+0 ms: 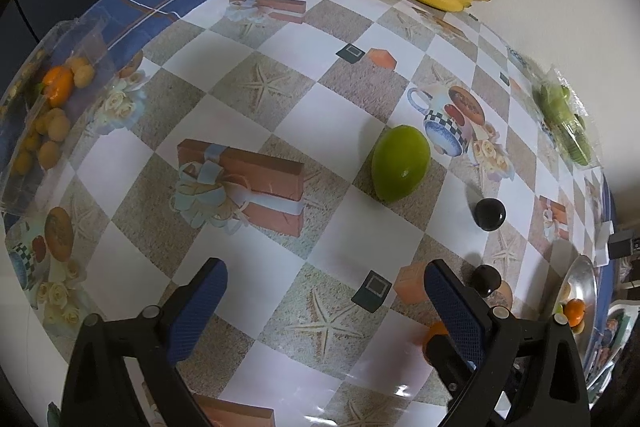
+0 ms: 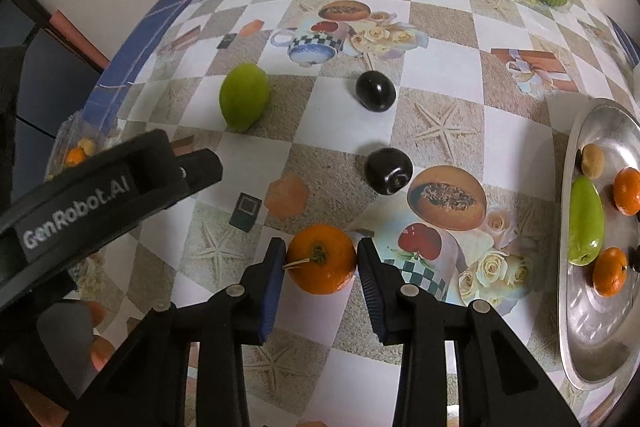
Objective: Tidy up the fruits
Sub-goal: 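Grasp a black plum with the left tool while the right tool grasps an orange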
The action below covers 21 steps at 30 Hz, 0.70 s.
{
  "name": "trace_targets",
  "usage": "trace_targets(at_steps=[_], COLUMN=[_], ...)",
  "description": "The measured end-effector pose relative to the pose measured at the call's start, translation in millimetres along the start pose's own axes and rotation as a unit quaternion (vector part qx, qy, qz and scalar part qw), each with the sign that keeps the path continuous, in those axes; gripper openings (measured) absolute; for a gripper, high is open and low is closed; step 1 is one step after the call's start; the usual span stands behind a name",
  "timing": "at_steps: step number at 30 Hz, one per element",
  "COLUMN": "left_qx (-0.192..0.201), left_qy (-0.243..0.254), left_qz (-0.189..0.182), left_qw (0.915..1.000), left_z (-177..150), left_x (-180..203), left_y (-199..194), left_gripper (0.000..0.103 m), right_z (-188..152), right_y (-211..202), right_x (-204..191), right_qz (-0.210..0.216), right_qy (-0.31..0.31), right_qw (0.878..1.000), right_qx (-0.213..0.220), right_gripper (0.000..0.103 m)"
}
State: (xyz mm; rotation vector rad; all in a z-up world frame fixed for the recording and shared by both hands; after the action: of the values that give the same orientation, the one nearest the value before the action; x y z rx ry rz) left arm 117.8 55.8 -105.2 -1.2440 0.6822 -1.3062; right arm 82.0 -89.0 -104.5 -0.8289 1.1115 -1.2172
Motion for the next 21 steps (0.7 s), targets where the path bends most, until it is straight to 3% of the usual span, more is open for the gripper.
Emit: trace_targets(at_steps=[10,17,21], left_qx=[0.002,-0.003,-0.008], left_qy=[0.004,0.033,0.062], left_qz=[-0.005,-0.041,-0.071], left_qw=[1.0000,0.9986,0.9956], left_z=[2.9,3.3,-0.4], left_x=[10.3,48.7,78.8], left_y=[0.3,7.6,11.0], left_gripper=[0.100,0.083,0.079], right_z=[13.3,20.5,22.6], right_y=[-33.5,-57.8,-66.0], right_x=[48.3,100.0,118.2], right_qz=[-0.009,-0.007,-0.010], right_qy=[0.064,0.127,0.146], right_qw=[0.997,0.988,0.985], right_qx=[0.048,0.082,0.094], right_gripper=[0.038,0.038,0.038])
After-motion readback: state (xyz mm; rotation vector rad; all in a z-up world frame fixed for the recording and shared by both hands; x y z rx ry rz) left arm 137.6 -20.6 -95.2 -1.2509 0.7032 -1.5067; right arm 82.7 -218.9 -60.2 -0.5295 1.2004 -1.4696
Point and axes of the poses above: each gripper's, at about its wrist camera, not at the fingertips, and y roughly the way its jaws point, x to its right, z to its top, the point moved 5 cm from there along y, roughly the way its jaws point, and after that the axes turned 3 degrees about -z, right-handed, at the moved point
